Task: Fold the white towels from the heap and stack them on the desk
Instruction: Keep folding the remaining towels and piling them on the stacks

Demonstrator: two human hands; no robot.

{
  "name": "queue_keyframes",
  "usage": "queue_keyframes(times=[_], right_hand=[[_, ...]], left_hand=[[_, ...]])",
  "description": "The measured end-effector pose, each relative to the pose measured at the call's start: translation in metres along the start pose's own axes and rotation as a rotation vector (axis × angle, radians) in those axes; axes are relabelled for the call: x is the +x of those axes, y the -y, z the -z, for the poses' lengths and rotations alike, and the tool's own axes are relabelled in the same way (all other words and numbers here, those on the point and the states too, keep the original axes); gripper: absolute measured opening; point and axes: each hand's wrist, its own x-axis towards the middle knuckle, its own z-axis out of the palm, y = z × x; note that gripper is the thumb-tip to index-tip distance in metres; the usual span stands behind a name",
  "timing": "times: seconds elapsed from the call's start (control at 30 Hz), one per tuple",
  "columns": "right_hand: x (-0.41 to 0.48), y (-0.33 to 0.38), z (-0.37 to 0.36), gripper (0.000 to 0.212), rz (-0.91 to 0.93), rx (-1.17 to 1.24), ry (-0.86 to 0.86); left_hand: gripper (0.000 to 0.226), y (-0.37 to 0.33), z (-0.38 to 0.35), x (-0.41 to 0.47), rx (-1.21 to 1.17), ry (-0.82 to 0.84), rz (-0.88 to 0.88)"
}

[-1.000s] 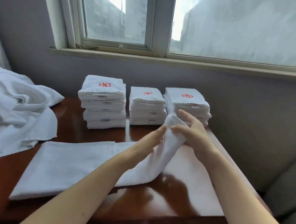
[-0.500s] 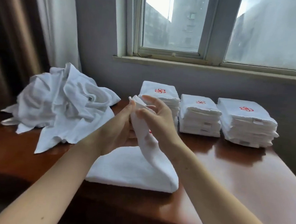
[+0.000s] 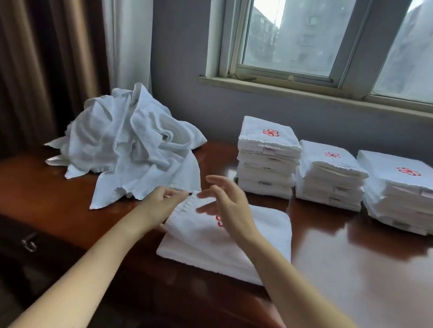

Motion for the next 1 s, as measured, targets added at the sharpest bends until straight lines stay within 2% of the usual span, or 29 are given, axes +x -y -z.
queue_keyframes(times=[0.07, 0.13, 0.27, 0.37, 0.43, 0.53, 0.6, 0.67, 0.77, 0.87, 1.0], right_hand=[[0.003, -0.002, 0.013, 0.031, 0.034, -0.090, -0.070], [0.005, -0.007, 0.025, 0.035, 0.042, -0.313, -0.099], [0.009, -0.021, 0.032, 0.040, 0.034, -0.774, 0.038], [0.016, -0.025, 0.026, 0.044, 0.045, -0.874, 0.118], [0.023, -0.024, 0.021, 0.044, 0.049, -0.918, 0.130], [0.037, -0.021, 0.014, 0.032, 0.013, -1.008, 0.130], [0.046, -0.018, 0.009, 0.033, -0.026, -0.980, 0.129], [0.053, -0.017, 0.007, 0.035, 0.023, -0.880, 0.126], [0.057, -0.019, 0.003, 0.027, 0.165, -0.785, 0.114], [0.050, -0.033, -0.005, 0.019, 0.249, -0.869, 0.115], [0.052, -0.043, -0.008, 0.026, 0.279, -0.951, 0.106]], left_hand=[[0.037, 0.006, 0.000, 0.002, 0.140, -0.024, -0.016], [0.043, 0.012, -0.003, 0.002, 0.326, -0.017, -0.038], [0.047, 0.020, -0.009, 0.000, 0.632, -0.066, -0.066], [0.048, 0.026, -0.006, -0.002, 0.605, -0.031, -0.100], [0.040, 0.028, -0.003, -0.005, 0.551, -0.044, -0.143], [0.027, 0.033, -0.003, -0.008, 0.388, -0.084, -0.234], [0.026, 0.036, -0.003, -0.012, 0.303, -0.093, -0.265], [0.025, 0.039, 0.000, -0.014, 0.249, -0.069, -0.261], [0.038, 0.044, 0.007, -0.018, 0.191, 0.027, -0.258], [0.047, 0.048, 0.011, -0.021, 0.136, 0.113, -0.238], [0.049, 0.053, 0.012, -0.017, 0.228, 0.059, -0.238]])
